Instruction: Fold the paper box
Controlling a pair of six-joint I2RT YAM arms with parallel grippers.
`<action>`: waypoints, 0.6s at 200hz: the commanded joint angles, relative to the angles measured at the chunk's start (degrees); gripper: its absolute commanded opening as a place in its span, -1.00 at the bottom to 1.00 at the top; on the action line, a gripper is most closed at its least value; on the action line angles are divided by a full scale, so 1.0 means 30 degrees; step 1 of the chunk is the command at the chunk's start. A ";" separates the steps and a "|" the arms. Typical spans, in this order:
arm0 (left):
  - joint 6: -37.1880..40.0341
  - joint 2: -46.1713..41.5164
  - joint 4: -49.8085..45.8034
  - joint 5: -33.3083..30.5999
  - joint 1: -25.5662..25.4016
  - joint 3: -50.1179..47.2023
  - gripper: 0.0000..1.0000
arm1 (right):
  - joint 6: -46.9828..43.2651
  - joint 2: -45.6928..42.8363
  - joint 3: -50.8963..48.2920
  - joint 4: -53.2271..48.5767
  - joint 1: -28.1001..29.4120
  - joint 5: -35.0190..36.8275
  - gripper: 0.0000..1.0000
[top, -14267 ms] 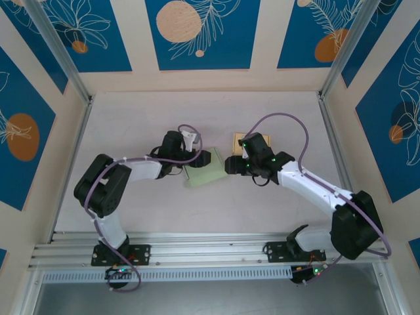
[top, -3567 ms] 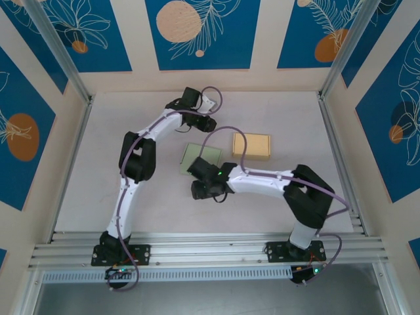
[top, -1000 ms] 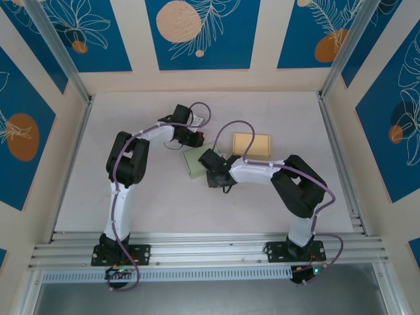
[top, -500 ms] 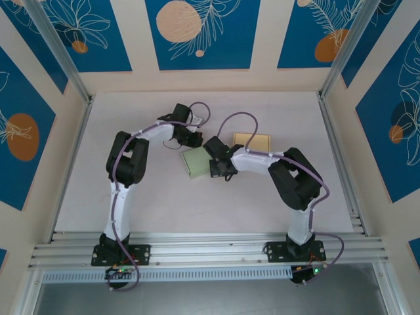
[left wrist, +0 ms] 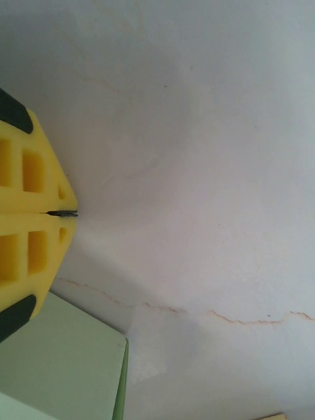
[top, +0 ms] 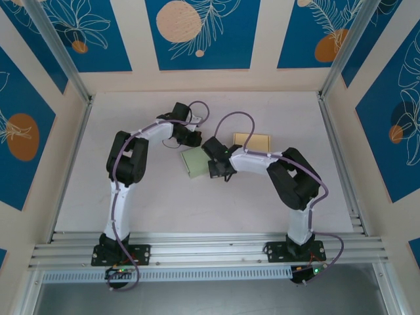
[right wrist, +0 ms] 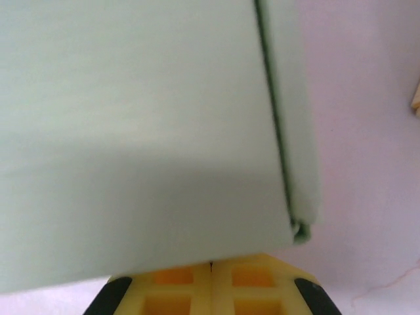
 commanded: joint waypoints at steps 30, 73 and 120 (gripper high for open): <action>-0.0195 0.0541 -0.2787 -0.0487 0.0109 0.0079 -1.00 | -0.0123 -0.1167 -0.2563 0.4326 0.2816 -0.0323 -0.91; -0.0041 0.1139 -0.3447 -0.0037 0.0138 0.1098 -1.00 | -0.0691 0.0865 -0.0973 0.4794 0.3693 -0.0411 -0.92; -0.0211 0.1341 -0.3333 0.0598 0.0109 0.0924 -1.00 | -0.1291 0.2213 -0.0003 0.6774 0.3878 0.0368 -1.00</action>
